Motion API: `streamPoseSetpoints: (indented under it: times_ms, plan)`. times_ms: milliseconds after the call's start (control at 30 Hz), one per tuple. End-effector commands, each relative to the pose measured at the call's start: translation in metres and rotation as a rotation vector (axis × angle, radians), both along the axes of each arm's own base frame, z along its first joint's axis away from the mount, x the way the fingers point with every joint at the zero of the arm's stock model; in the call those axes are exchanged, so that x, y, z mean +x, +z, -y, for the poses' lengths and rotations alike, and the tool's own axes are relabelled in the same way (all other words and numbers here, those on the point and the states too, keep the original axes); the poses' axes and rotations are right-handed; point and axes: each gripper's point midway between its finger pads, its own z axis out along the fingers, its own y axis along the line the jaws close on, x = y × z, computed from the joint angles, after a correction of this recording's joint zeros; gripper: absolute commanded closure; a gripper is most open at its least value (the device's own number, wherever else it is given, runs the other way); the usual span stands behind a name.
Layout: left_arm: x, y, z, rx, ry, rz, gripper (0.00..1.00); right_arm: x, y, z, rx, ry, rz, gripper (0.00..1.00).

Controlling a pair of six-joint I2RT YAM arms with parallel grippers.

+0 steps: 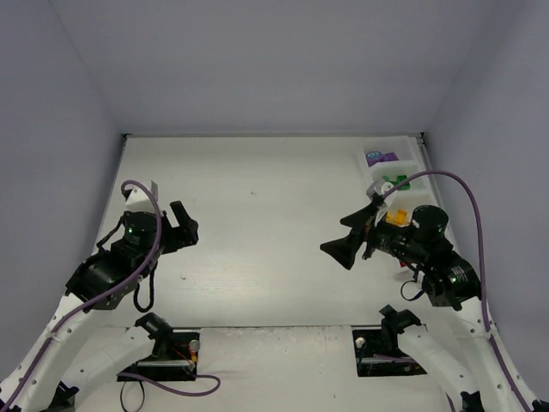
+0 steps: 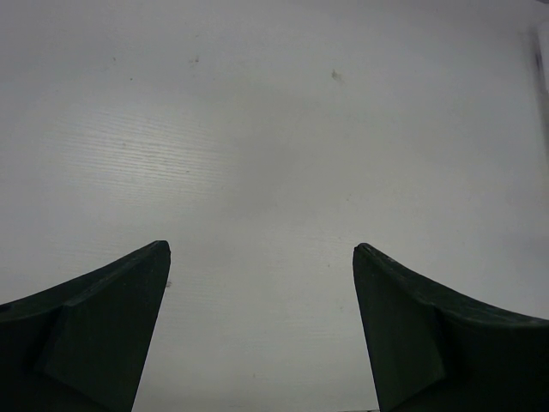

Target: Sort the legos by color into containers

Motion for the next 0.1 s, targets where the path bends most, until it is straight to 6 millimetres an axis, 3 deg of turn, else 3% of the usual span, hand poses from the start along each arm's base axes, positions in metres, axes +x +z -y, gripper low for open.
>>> streamPoseSetpoints:
  times_ms: [0,67]
  plan:
    - [0.0085,0.0134,0.0052,-0.038,0.012,0.042,0.19,0.0029,0.0174,-0.0064,0.023,0.034,0.069,0.0]
    - [0.0083,0.0131,0.005,-0.038,0.012,0.041,0.19,0.0033,0.0175,-0.0064,0.024,0.033,0.068,0.0]
